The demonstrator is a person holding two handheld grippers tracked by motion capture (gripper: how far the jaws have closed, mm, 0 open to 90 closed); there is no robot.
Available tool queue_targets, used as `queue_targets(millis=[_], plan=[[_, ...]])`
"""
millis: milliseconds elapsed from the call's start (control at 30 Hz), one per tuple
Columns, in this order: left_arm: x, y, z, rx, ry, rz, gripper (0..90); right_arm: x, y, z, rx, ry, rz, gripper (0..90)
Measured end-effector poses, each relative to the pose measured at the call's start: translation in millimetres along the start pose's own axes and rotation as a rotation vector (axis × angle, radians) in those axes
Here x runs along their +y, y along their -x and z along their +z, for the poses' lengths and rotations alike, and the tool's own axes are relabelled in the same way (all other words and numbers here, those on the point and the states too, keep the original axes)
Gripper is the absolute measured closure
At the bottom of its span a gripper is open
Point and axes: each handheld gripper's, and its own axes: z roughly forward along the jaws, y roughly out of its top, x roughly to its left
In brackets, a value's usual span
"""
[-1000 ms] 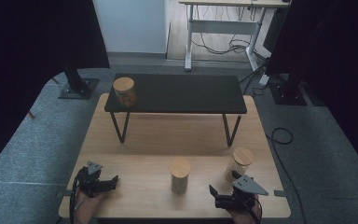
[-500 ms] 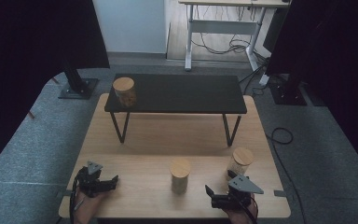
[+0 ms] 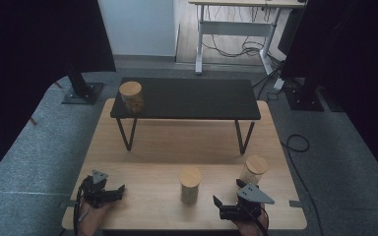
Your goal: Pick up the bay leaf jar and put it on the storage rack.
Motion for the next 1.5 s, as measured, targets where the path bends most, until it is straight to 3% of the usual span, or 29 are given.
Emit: queue_targets(millis=[1500], plan=[[-0.3,0.2,-0.2,-0.001,0.000,0.002,2.3,4.1,-17.6,20.5,0.088,0.011,-0.024,0.0]])
